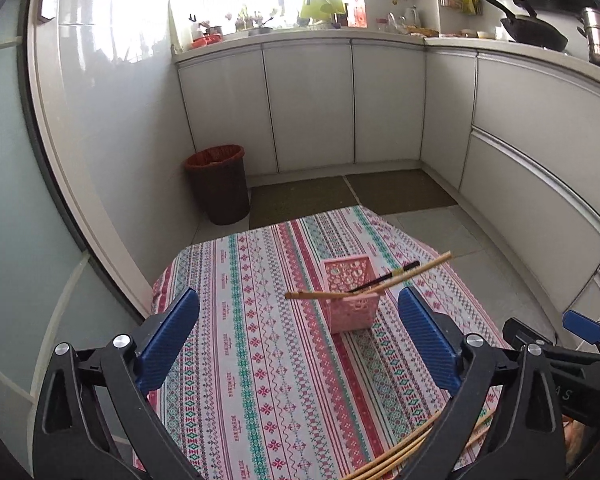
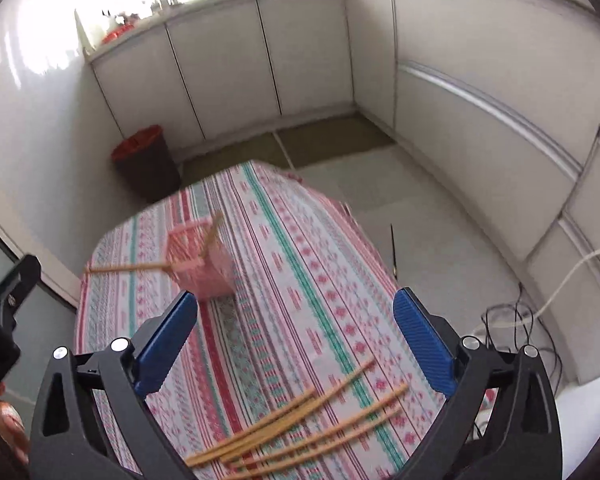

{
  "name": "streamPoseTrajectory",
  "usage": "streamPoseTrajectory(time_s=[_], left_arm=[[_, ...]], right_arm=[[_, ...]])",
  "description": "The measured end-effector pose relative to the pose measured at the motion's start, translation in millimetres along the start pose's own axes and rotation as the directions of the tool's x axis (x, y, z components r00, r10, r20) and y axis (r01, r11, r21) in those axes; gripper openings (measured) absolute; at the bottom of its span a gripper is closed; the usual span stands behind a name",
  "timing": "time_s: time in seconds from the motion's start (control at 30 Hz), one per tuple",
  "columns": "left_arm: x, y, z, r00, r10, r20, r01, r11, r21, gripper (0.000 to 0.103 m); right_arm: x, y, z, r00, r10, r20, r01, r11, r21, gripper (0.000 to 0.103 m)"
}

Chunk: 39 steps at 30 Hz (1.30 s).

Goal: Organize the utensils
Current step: 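Move both tools back to the pile and grasp a chopstick with the left tool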

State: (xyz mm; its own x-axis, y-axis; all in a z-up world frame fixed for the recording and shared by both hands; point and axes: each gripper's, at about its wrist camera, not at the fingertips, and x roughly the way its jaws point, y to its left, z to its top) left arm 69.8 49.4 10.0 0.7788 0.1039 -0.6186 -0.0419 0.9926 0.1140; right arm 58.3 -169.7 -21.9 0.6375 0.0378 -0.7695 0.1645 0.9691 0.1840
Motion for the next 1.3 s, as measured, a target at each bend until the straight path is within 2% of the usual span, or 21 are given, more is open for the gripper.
streamPoseTrajectory(time_s=[0.2,0.3,0.37,0.5,0.6,0.63,0.7,0.73,0.77,0.83,0.87,0.93,1.13,1.3], left_arm=[[29,-34,-26,0.993,-0.02,-0.119,0.034,0.992,0.123,0.096],[50,-50,-41,0.975,-0.059,-0.215,0.097,0.98,0.174,0.096],[71,-61,-53,0.937,-0.125,-0.326,0.191,0.965,0.18,0.096],[108,-80,-78,0.838,-0.207,-0.505,0.325,0.933,0.157,0.096],[129,-97,-94,0.741,-0.258,-0.619,0.424,0.896,0.134,0.095],[134,-101,-98,0.722,-0.263,-0.64,0.439,0.889,0.13,0.095],[138,-112,-106,0.698,-0.265,-0.665,0.457,0.88,0.129,0.093],[141,-116,-110,0.688,-0.26,-0.677,0.463,0.876,0.135,0.089],[144,-120,-112,0.683,-0.251,-0.686,0.465,0.873,0.144,0.085],[151,-128,-117,0.67,-0.239,-0.703,0.47,0.869,0.152,0.069],[155,-131,-120,0.664,-0.23,-0.712,0.471,0.868,0.159,0.064],[161,-137,-124,0.667,-0.206,-0.716,0.461,0.869,0.179,0.053],[168,-151,-128,0.654,-0.207,-0.727,0.48,0.857,0.188,0.049],[165,-162,-128,0.658,-0.204,-0.725,0.499,0.839,0.217,0.047]], right_arm=[[25,-30,-46,0.988,-0.026,-0.151,0.029,0.999,0.014,0.096],[36,-49,-66,0.974,-0.008,-0.225,0.023,0.998,0.066,0.096],[43,-60,-76,0.964,-0.005,-0.265,0.03,0.995,0.094,0.096],[54,-76,-88,0.943,0.009,-0.332,0.037,0.991,0.13,0.096],[61,-82,-92,0.927,0.02,-0.375,0.034,0.99,0.136,0.096],[63,-84,-93,0.923,0.022,-0.384,0.036,0.989,0.141,0.096],[65,-87,-93,0.92,0.022,-0.391,0.041,0.988,0.152,0.096],[66,-89,-93,0.919,0.022,-0.393,0.044,0.987,0.157,0.096],[67,-91,-93,0.919,0.022,-0.393,0.046,0.986,0.163,0.096],[69,-96,-92,0.918,0.02,-0.396,0.054,0.983,0.174,0.096],[70,-99,-92,0.917,0.019,-0.398,0.058,0.982,0.181,0.096],[72,-104,-92,0.914,0.025,-0.406,0.063,0.977,0.203,0.096],[78,-114,-90,0.903,0.056,-0.425,0.061,0.965,0.257,0.096],[83,-115,-86,0.902,0.07,-0.426,0.058,0.958,0.28,0.096]])
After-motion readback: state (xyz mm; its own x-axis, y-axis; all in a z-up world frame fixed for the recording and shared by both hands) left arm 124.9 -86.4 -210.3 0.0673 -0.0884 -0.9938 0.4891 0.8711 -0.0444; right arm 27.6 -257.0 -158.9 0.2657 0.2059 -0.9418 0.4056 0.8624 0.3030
